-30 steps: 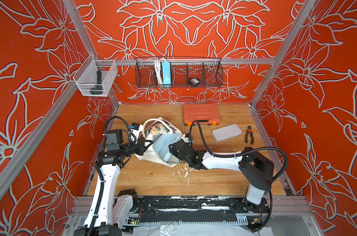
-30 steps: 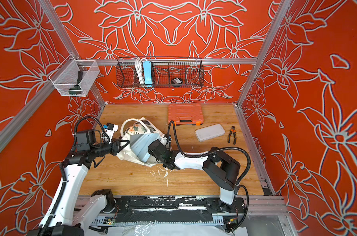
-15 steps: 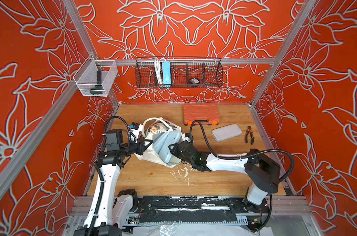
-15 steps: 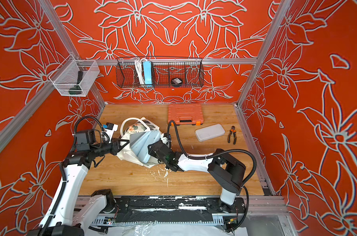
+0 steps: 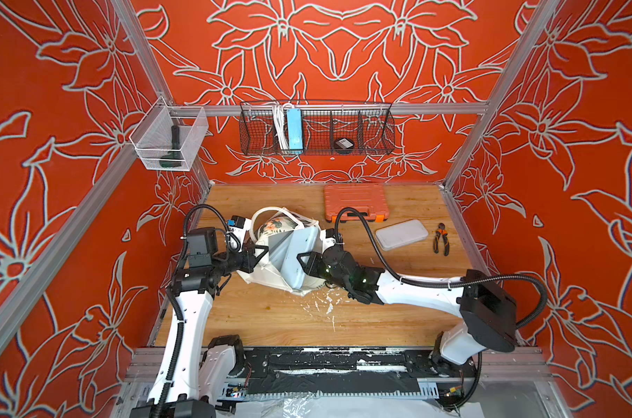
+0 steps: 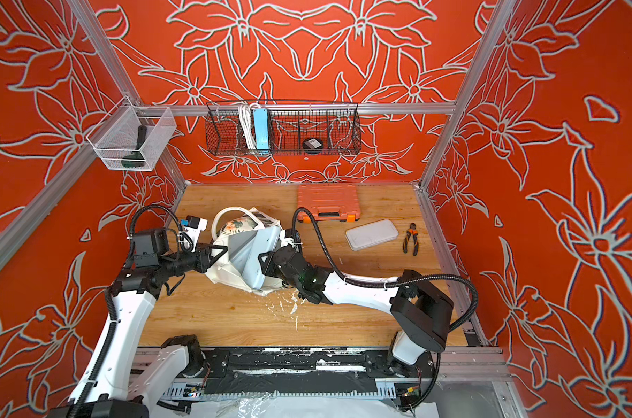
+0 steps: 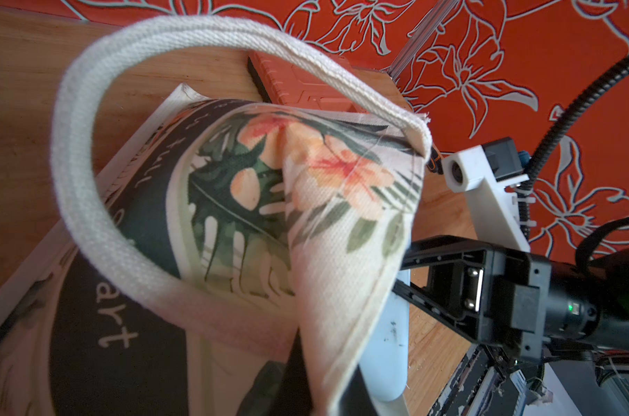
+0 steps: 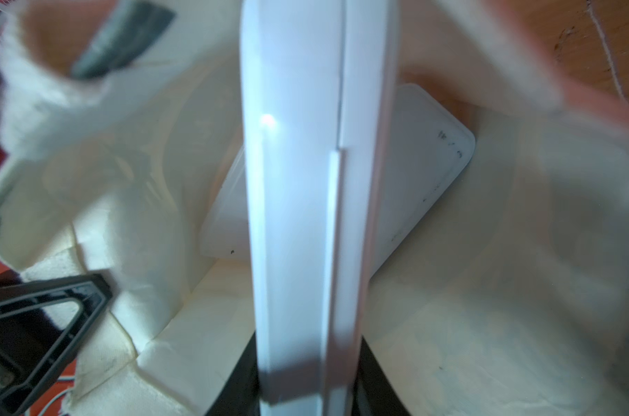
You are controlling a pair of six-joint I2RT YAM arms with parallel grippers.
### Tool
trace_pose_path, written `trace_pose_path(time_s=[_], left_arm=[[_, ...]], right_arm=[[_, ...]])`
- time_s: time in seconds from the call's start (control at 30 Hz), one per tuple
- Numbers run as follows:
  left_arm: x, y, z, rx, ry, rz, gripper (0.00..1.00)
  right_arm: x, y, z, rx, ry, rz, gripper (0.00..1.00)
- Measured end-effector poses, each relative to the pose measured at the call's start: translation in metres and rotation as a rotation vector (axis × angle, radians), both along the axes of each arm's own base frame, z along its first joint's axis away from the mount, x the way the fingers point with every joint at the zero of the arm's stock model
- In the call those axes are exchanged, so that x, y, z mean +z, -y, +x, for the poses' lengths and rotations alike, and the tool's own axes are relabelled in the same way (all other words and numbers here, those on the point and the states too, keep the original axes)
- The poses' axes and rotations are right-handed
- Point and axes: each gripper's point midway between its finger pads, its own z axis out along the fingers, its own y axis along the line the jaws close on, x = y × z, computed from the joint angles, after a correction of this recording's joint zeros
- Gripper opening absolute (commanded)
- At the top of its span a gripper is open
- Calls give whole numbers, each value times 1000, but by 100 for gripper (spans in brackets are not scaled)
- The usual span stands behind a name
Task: Take out the pencil case from the canvas bag
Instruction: Pick up the pencil case from the canvas bag, then place the pencil case at the center of the board.
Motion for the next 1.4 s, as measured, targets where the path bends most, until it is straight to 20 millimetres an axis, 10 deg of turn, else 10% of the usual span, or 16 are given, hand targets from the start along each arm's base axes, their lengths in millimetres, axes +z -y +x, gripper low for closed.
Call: trace_pose_path(time_s=[0.93,1.4], left_arm=[[-5,-11,4,80,-124,10,0],[-4,-11,4,79,-99,21,0]], right_arm=[[13,14,-11,90,25,-75,18],[49,65,-15,85,28,-11,19]])
